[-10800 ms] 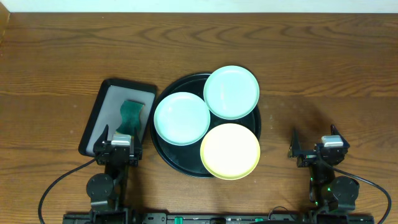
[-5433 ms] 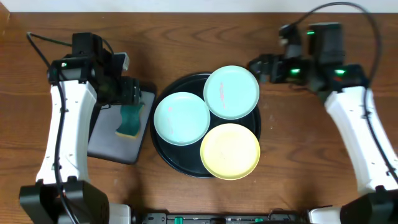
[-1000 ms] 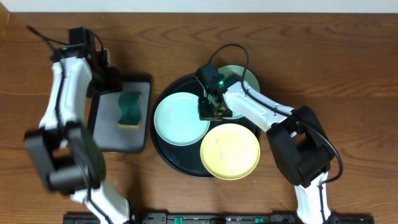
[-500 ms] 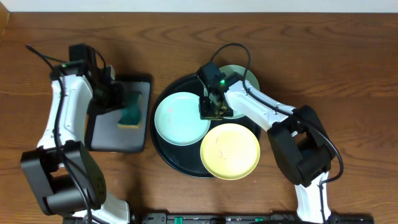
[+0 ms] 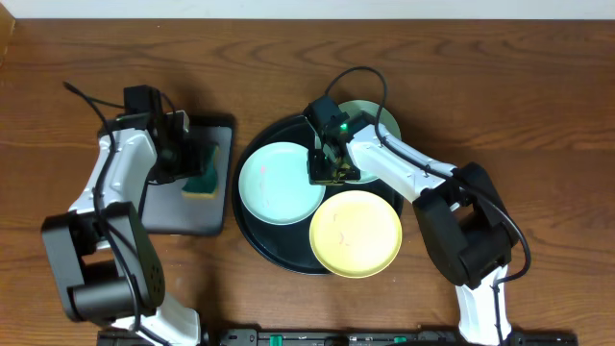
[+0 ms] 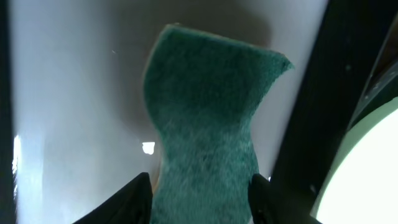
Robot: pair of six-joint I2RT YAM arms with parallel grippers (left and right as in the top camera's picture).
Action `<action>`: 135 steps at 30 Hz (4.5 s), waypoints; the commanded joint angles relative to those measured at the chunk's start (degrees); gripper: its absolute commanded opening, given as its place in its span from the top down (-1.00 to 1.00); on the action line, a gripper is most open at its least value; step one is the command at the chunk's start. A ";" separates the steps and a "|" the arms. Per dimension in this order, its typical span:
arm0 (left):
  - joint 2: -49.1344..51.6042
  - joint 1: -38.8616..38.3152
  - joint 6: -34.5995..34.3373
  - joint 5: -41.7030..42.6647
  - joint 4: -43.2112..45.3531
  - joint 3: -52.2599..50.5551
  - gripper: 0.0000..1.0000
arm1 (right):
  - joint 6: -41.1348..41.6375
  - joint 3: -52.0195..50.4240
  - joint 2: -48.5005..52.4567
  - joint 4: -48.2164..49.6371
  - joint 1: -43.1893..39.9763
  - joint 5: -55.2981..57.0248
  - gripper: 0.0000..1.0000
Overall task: Clean dirty plates on tray and stack at the side
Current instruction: 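Lower left gripper onto the green sponge and grasp it, then carry the sponge with left gripper onto the left pale green plate, then scrub the left pale green plate with the sponge in left gripper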
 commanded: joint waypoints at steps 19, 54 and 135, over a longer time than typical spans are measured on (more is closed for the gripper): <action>5.57 -4.35 -4.00 -8.24 4.46 -0.61 0.01 | -1.16 0.74 0.50 0.37 0.15 1.60 0.97; -0.09 -7.74 -7.15 -9.51 -0.70 5.44 0.85 | -1.16 0.76 0.48 1.01 0.13 1.79 0.98; 4.85 -21.90 -18.99 11.41 1.60 -5.92 0.85 | -1.16 0.74 0.50 0.98 -0.57 0.24 0.97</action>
